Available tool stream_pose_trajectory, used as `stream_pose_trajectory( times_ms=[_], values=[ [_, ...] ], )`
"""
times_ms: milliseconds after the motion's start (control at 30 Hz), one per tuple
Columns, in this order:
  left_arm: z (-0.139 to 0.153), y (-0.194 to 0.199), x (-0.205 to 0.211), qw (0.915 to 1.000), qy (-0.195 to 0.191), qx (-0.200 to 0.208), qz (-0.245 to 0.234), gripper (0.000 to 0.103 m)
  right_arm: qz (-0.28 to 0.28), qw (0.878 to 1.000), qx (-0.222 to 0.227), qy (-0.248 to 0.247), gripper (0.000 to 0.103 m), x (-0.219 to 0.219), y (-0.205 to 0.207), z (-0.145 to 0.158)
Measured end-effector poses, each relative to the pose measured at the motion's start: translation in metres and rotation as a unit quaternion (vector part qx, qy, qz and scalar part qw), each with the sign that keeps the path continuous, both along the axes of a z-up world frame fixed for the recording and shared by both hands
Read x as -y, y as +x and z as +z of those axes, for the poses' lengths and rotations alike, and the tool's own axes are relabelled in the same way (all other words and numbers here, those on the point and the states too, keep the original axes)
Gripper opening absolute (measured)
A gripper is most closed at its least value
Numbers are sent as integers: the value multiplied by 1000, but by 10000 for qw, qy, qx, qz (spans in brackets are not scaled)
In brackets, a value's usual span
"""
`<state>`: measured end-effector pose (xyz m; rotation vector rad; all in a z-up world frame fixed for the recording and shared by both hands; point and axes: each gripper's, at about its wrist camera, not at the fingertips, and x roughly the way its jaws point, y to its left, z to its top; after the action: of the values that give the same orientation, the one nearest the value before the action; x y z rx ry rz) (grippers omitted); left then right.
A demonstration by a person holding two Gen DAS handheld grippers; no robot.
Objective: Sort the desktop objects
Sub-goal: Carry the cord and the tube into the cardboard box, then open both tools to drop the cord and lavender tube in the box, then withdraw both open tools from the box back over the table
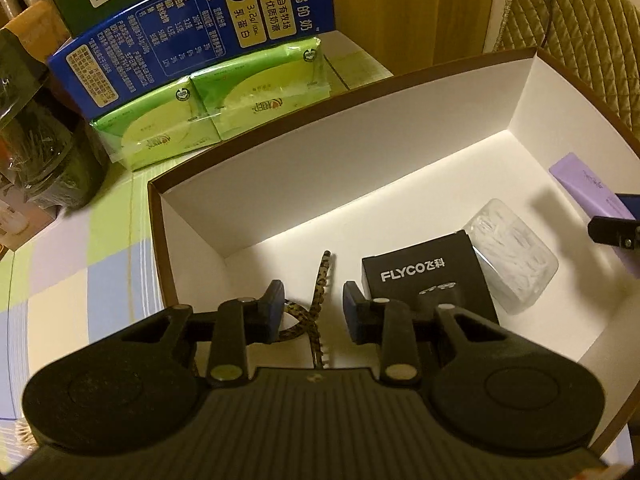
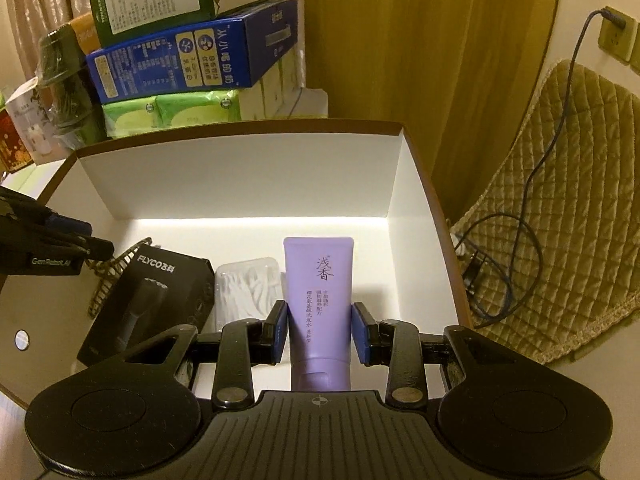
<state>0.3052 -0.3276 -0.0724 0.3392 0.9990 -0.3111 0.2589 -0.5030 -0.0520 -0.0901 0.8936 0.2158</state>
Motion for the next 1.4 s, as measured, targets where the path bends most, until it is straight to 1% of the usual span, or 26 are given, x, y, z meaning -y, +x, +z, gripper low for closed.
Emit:
stream_pose_trajectory(
  times_ms=[100,167,200,267,300,367,400,433,500,567,633,667,733,800,900,967,1133,1400],
  values=[
    [3,-1,-1,10000,-61,-14,-9,29,3,10000,18,-82,31,-2,3,0],
    [6,-3,-2,10000,-83,31,-21,35,14,9998,55,-196,31,-4,5,-1],
    [7,-3,-3,9999,-101,46,-29,35,37,9996,84,-272,31,-6,5,-2],
    [9,-5,-5,9999,-162,42,-41,37,54,9989,204,-419,31,-8,6,-3],
    [10,-5,-7,9998,-204,37,-41,39,62,9983,344,-466,32,-9,6,-3],
    [12,-7,-10,9995,-312,54,-55,51,114,9973,509,-514,42,-10,4,-2],
    [14,-9,-11,9993,-351,91,-46,53,105,9973,531,-502,53,-10,3,0],
    [16,-11,-12,9992,-388,123,-52,55,105,9973,576,-444,61,-9,1,2],
    [22,-15,-15,9986,-489,168,-81,57,150,9974,646,-286,66,-7,-5,8],
    [28,-20,-18,9981,-568,212,-79,62,184,9976,646,-184,74,-8,-13,13],
    [34,-26,-22,9975,-651,261,-87,66,216,9977,641,-29,85,-8,-22,18],
    [37,-29,-25,9972,-682,286,-79,71,244,9977,625,88,87,-8,-27,20],
    [44,-36,-30,9968,-723,327,-36,74,213,9977,589,253,94,-8,-36,25],
    [50,-45,-35,9966,-753,337,-16,76,166,9974,565,404,97,-9,-45,28],
    [61,-58,-43,9957,-817,424,48,84,119,9970,535,551,101,-10,-55,34],
    [67,-67,-48,9951,-850,491,96,88,80,9966,561,603,101,-11,-62,39],
    [81,-87,-62,9937,-953,560,188,92,-14,9960,627,632,101,-13,-78,49],
    [94,-126,-85,9922,-1054,608,256,92,-121,9947,703,743,101,-21,-106,63]
  ],
)
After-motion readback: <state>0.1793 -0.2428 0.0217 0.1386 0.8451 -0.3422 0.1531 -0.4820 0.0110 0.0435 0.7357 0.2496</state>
